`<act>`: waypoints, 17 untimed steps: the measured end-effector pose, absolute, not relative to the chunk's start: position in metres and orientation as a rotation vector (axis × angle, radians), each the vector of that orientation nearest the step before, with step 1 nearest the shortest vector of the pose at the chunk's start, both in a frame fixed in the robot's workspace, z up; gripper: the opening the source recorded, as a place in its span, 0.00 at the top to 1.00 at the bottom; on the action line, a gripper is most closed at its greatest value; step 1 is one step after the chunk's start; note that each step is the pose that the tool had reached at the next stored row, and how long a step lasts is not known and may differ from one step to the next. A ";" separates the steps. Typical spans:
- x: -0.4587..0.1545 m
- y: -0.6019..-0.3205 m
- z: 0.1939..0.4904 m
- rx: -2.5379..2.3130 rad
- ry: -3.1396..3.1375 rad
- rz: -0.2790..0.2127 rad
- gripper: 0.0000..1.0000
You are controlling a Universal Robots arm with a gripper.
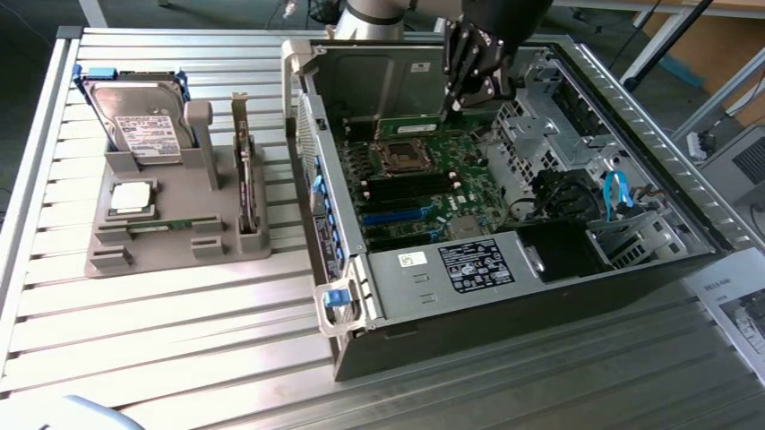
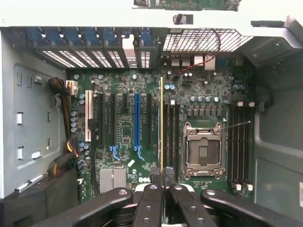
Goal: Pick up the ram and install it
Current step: 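Insert the ram into the slot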
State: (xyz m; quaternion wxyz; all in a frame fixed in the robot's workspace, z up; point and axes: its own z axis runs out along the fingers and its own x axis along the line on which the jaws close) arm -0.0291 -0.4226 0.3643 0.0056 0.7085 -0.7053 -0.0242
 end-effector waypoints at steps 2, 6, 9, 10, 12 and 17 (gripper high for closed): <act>-0.029 -0.423 0.361 2.218 -2.208 -0.076 0.88; -0.029 -0.423 0.355 2.218 -2.208 -0.076 0.88; -0.029 -0.423 0.350 2.218 -2.208 -0.076 0.88; -0.029 -0.423 0.348 2.218 -2.208 -0.076 0.88; -0.029 -0.423 0.346 2.218 -2.208 -0.076 0.88; -0.029 -0.423 0.339 2.218 -2.208 -0.076 0.88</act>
